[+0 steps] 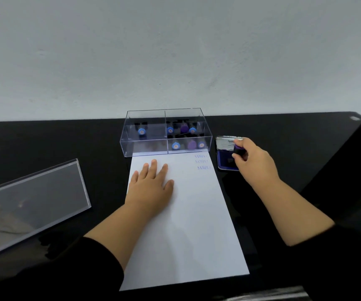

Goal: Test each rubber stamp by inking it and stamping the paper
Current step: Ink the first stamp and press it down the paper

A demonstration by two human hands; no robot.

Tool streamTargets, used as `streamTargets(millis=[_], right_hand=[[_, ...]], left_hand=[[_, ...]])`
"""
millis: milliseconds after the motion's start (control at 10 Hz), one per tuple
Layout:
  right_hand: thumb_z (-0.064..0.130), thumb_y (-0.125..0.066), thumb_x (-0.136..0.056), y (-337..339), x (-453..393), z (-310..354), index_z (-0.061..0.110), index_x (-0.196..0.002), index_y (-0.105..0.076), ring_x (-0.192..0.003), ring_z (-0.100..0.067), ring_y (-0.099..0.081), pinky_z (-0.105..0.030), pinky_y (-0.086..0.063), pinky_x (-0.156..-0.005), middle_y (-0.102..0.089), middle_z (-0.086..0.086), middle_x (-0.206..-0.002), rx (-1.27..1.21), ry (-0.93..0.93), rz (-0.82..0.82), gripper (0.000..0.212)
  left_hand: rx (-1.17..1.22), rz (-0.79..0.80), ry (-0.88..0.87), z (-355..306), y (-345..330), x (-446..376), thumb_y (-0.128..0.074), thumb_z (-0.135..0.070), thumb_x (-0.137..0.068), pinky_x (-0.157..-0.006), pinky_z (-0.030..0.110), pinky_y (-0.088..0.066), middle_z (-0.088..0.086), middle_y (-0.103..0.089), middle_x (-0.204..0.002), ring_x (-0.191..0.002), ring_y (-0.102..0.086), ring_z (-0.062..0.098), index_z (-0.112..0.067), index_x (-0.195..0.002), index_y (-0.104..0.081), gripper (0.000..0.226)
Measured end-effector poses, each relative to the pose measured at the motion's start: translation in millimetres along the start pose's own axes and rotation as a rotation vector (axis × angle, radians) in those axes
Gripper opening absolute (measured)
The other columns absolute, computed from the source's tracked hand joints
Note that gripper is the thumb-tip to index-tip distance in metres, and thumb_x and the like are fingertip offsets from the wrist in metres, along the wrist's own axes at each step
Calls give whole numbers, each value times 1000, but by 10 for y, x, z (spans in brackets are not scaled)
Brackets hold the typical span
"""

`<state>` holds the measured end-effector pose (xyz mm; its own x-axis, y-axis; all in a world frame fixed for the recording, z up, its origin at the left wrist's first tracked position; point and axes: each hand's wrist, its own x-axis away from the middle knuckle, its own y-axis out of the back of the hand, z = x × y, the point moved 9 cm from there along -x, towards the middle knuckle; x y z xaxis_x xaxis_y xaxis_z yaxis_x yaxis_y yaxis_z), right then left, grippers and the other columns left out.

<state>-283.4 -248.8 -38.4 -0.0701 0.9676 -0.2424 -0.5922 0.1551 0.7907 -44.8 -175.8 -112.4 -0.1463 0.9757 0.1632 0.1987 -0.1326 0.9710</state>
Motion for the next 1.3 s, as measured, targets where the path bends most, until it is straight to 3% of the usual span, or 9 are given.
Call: streamTargets(millis=[300,400,500,600,1000,1200,1300], right_hand=[[16,-55,-92,14,11,20,20,-126,-52,-98,-24,-59,-27,-44,-76,-64,-5,-111,-27,0,-29,33],[19,-55,-93,29,21,98,24,-127,-51,-95,-20,-59,-26,-46,-75,-64,-3,-107,-104,14,-59,35],[20,-56,-92,-41,53,238,25,-127,-52,-82,-13,-57,-15,-41,-66,-60,4,-93,-163,56,-57,36],[19,-59,-91,-151,101,326,25,-127,-55,-82,-10,-58,-14,-39,-73,-59,11,-91,-229,82,-59,37],[17,-63,-88,-368,244,409,25,-126,-57,-79,-13,-58,-23,-47,-79,-59,9,-90,-207,192,-15,39],[18,-64,-87,-417,247,415,25,-124,-58,-82,-17,-60,-34,-50,-83,-64,0,-95,-177,200,7,38],[19,-63,-87,-431,246,404,27,-124,-58,-80,-15,-58,-30,-49,-81,-63,2,-93,-159,185,19,38]], left_hand=[[14,-24,-9,-9,-3,4,-15,-45,-101,-117,36,6,-2,13,-159,-146,11,16,-31,-152,2,56],[20,-28,-11,-8,3,-1,-16,-44,-101,-117,36,7,-2,13,-159,-146,11,16,-31,-152,1,56],[26,-30,-13,-6,0,-1,-16,-44,-101,-117,35,7,-3,13,-159,-146,11,16,-31,-152,1,56],[31,-37,-11,0,1,-7,-16,-45,-101,-117,35,7,-3,13,-159,-146,11,15,-32,-152,1,56],[40,-44,1,6,-2,-19,-18,-46,-101,-117,34,7,-4,12,-159,-146,10,14,-33,-152,-2,55],[44,-41,5,13,0,-11,-18,-46,-101,-117,34,7,-5,12,-159,-146,10,13,-33,-152,-2,55],[40,-38,3,8,2,-13,-18,-46,-101,-117,34,7,-5,11,-159,-146,10,13,-33,-152,-2,55]])
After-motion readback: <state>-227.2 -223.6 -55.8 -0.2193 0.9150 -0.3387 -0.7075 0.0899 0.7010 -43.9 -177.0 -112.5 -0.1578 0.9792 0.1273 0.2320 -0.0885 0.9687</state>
